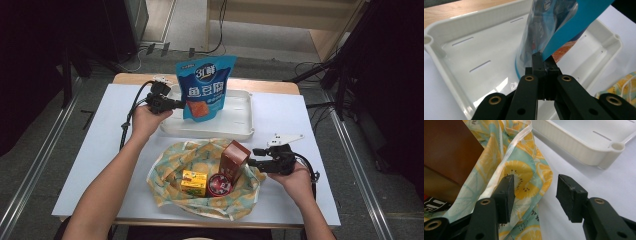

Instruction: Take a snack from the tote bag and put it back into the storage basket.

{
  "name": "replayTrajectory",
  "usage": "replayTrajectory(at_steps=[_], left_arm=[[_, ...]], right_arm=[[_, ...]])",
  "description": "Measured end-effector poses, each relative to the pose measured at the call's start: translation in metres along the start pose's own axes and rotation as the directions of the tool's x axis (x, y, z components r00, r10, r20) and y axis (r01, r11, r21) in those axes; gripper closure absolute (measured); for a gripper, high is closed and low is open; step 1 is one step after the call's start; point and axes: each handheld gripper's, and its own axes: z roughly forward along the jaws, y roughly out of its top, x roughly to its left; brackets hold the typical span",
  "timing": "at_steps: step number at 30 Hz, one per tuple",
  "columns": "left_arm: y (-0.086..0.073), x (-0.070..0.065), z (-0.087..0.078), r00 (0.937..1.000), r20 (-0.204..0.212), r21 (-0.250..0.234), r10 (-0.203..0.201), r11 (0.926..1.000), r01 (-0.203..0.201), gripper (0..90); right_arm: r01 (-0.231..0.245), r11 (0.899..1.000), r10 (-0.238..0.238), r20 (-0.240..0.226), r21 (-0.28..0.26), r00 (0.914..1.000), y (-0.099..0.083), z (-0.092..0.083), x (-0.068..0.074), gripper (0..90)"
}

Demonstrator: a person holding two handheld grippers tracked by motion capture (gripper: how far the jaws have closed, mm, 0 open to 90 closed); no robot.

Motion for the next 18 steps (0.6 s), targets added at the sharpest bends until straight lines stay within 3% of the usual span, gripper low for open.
replayTrajectory(at_steps=[9,14,18], left_arm=[[0.016,0.0,0.015,0.9999,-0.008,0.013,0.011,0.9999,-0.011,90.0],[0.018,0.003,0.022,0.9998,0.012,-0.01,-0.016,0.9998,0.016,90.0],[0.026,0.004,0.026,1.0,-0.002,0.005,-0.005,1.0,0.005,90.0]], right_arm=[[-0.004,1.0,0.004,0.006,0.0,1.0,-0.001,-0.002,0.001,50.0],[-0.006,1.0,0.006,0.01,0.0,0.9999,-0.003,-0.004,0.002,50.2],[-0.011,1.0,0.011,0.016,-0.004,0.9998,-0.005,-0.006,0.002,50.3]])
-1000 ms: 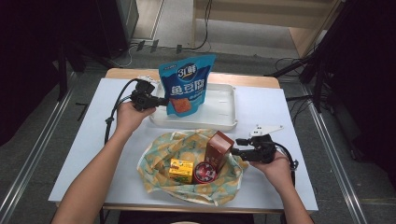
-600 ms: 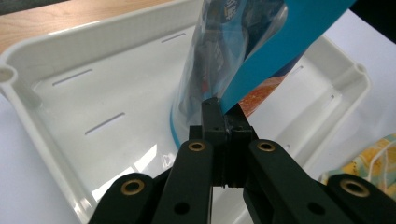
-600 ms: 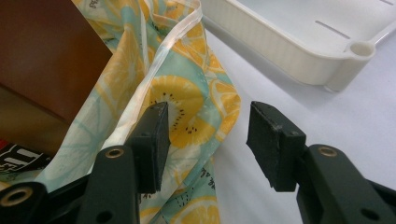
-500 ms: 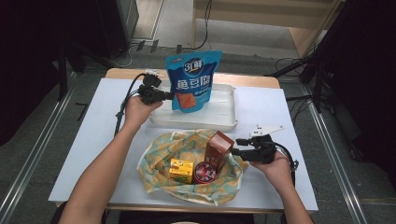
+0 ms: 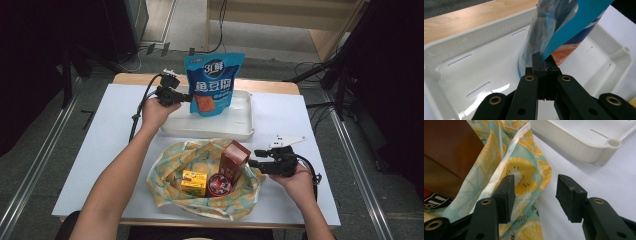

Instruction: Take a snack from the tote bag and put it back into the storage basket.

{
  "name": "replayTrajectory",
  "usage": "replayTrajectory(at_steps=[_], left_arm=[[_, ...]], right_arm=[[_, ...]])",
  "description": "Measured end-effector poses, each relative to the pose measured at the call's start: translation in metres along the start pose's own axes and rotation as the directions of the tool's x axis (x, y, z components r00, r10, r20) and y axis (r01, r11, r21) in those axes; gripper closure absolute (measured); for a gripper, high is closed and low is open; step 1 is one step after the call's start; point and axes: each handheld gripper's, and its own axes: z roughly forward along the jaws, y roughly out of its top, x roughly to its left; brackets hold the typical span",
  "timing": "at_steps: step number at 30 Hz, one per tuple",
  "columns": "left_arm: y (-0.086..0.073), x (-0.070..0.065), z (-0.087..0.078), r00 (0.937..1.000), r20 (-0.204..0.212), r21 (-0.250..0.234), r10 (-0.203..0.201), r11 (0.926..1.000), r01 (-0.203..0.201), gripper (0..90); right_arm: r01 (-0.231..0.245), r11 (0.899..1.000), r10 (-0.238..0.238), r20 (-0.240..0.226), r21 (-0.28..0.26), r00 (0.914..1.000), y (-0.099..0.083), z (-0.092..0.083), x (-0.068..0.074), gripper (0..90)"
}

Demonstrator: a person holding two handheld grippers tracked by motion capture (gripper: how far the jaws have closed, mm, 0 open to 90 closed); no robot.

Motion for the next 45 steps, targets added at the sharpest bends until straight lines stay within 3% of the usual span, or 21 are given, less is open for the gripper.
replayTrajectory(at_steps=[6,8,12,15,21,27,29,34,37,43,45], left_arm=[[0.002,0.008,0.004,0.9995,0.009,-0.031,-0.03,0.9991,0.031,90.0],[0.005,0.009,0.005,0.9997,-0.014,-0.023,-0.021,0.9995,0.02,90.0],[0.01,0.012,0.008,0.9997,-0.021,-0.02,-0.011,0.9997,0.011,90.0],[0.008,0.019,0.008,0.9993,-0.002,-0.043,-0.036,0.9984,0.036,90.0],[0.007,0.024,0.006,0.9982,-0.01,-0.056,-0.059,0.9967,0.059,90.0],[0.006,0.025,0.005,0.9984,0.014,-0.044,-0.054,0.9975,0.055,88.6],[0.005,0.026,0.004,0.9976,0.032,-0.039,-0.062,0.9972,0.063,85.3],[0.002,0.025,0.0,0.9984,0.042,-0.017,-0.039,0.9991,0.039,76.6],[0.001,0.025,-0.002,0.9961,0.074,-0.016,-0.047,0.9987,0.049,70.6],[0.0,0.019,-0.01,0.9971,0.073,-0.013,-0.021,0.9997,0.022,63.2],[-0.002,0.018,-0.013,0.9973,0.072,-0.031,-0.013,0.9994,0.015,62.5]], right_arm=[[-0.008,1.0,0.008,0.009,-0.011,0.9999,-0.004,-0.004,0.0,50.7],[-0.015,1.0,0.015,0.014,-0.015,0.9998,-0.005,-0.006,0.0,50.7],[-0.019,1.0,0.02,0.016,-0.024,0.9997,-0.008,-0.009,0.001,50.7],[-0.029,0.999,0.03,0.019,-0.03,0.9994,-0.01,-0.011,0.001,50.7],[-0.041,0.999,0.042,0.025,-0.031,0.9988,-0.013,-0.014,0.002,50.6],[-0.043,0.999,0.043,0.021,-0.032,0.9988,-0.013,-0.014,0.002,50.7],[-0.043,0.999,0.043,0.019,-0.031,0.9989,-0.012,-0.014,0.002,50.7],[-0.042,0.998,0.042,0.014,-0.038,0.999,-0.012,-0.013,0.002,50.6],[-0.04,0.998,0.04,0.015,-0.038,0.9991,-0.012,-0.013,0.001,50.7],[-0.045,0.998,0.046,0.017,-0.038,0.9988,-0.012,-0.014,0.001,50.6],[-0.049,0.998,0.049,0.016,-0.039,0.9987,-0.012,-0.014,0.001,50.6]])
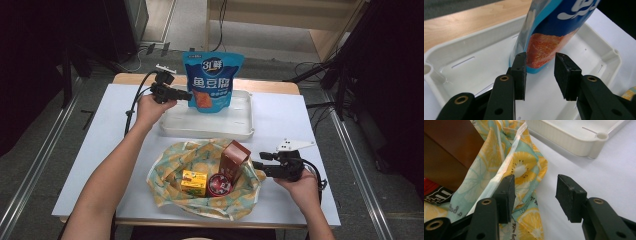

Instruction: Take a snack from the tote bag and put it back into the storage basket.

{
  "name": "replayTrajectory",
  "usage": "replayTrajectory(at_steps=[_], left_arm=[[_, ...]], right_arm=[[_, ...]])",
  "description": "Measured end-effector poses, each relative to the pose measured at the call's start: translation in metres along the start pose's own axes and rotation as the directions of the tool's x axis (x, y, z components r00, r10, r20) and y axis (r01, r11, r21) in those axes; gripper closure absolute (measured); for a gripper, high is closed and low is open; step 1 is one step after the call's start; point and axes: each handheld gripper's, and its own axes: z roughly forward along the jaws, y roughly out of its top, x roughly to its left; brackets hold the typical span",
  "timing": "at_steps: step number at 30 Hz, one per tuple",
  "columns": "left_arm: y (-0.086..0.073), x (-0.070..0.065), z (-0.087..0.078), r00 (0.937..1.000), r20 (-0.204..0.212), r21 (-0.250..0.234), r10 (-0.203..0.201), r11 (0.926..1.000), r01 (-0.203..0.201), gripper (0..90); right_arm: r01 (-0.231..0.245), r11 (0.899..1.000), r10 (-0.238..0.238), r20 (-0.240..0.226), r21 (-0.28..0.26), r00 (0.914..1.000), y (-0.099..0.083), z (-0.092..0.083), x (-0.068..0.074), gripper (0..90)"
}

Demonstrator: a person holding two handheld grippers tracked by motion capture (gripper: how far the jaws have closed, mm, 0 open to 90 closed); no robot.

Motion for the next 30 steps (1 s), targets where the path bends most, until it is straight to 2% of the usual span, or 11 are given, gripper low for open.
replayTrajectory(at_steps=[5,7,13,15,18,23,24,28,30], left_arm=[[-0.007,-0.003,-0.006,0.9998,0.018,0.005,0.001,1.0,-0.001,60.2],[-0.01,-0.006,-0.009,0.9999,0.012,-0.004,0.006,1.0,-0.006,59.4],[-0.014,-0.014,-0.02,0.9989,0.045,0.002,0.011,0.9999,-0.011,56.0],[-0.016,-0.017,-0.024,0.9988,0.041,0.008,0.025,0.9996,-0.025,54.5],[-0.019,-0.02,-0.03,0.9986,0.044,-0.011,0.028,0.9996,-0.027,54.0],[-0.024,-0.027,-0.033,0.9983,0.037,0.025,0.045,0.9986,-0.046,50.9],[-0.026,-0.03,-0.035,0.998,0.03,0.019,0.055,0.9983,-0.056,50.4],[-0.031,-0.037,-0.038,0.9967,0.05,0.006,0.064,0.9979,-0.065,50.0],[-0.033,-0.04,-0.039,0.9962,0.061,0.016,0.063,0.9978,-0.064,49.1]], right_arm=[[-0.017,1.0,0.017,-0.002,0.004,0.9999,0.0,-0.001,0.0,50.6],[-0.019,1.0,0.019,-0.001,0.001,0.9998,-0.001,-0.001,-0.001,50.5],[-0.027,1.0,0.027,-0.007,-0.004,0.9996,0.001,0.0,-0.001,50.0],[-0.027,1.0,0.027,-0.009,-0.003,0.9996,0.001,0.0,0.0,49.8],[-0.024,1.0,0.024,-0.012,-0.003,0.9996,0.002,0.0,-0.001,49.5],[-0.035,0.999,0.035,-0.017,-0.004,0.9992,0.004,0.001,-0.001,49.1],[-0.037,0.999,0.037,-0.018,-0.003,0.9991,0.004,0.001,-0.001,49.0],[-0.04,0.999,0.04,-0.022,0.001,0.9989,0.005,0.002,-0.001,49.0],[-0.031,1.0,0.031,-0.024,-0.001,0.9992,0.006,0.003,-0.002,49.0]])
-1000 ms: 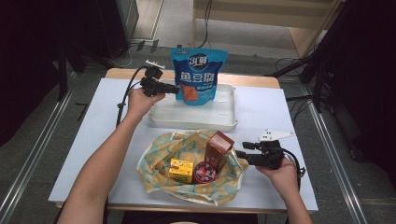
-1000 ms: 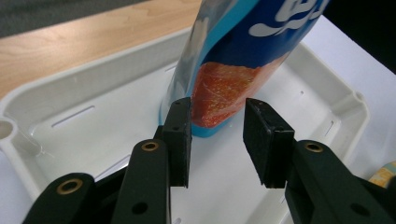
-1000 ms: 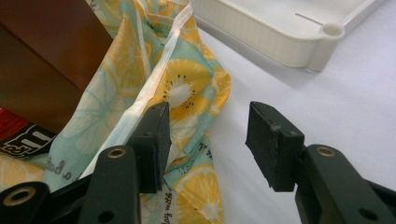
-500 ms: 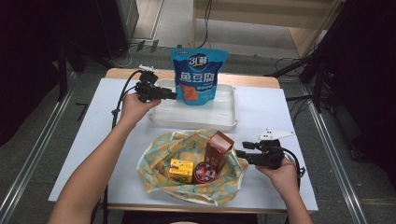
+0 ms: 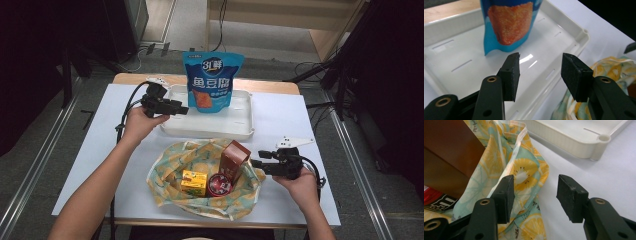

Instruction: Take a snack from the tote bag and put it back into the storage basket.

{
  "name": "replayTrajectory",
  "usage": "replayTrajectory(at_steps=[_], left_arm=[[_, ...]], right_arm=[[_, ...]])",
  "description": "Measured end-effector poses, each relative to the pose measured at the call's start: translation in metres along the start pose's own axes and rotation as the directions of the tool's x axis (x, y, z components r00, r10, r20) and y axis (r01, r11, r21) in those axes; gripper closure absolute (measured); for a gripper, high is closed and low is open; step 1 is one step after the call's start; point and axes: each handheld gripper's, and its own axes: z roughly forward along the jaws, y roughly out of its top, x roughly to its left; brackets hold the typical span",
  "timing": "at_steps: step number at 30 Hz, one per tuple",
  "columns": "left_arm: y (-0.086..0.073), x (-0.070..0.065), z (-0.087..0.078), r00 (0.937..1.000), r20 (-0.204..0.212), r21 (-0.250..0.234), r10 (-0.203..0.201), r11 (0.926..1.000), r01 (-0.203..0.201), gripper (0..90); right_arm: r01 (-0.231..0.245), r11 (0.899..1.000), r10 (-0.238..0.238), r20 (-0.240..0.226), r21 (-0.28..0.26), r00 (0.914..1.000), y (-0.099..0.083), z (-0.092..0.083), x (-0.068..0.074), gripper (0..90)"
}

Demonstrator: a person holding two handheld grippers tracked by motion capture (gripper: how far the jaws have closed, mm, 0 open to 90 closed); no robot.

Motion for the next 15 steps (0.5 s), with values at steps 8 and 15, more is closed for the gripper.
replayTrajectory(at_steps=[8,15], left_arm=[[-0.011,-0.01,-0.007,0.9999,-0.001,-0.009,0.01,0.9999,-0.01,45.9],[-0.023,-0.016,-0.014,0.9999,-0.005,-0.016,0.015,0.9998,-0.015,44.4]], right_arm=[[-0.003,1.0,0.003,-0.004,-0.003,1.0,0.003,0.002,0.0,49.0],[0.008,1.0,-0.008,-0.003,-0.005,1.0,0.004,0.003,-0.001,49.0]])
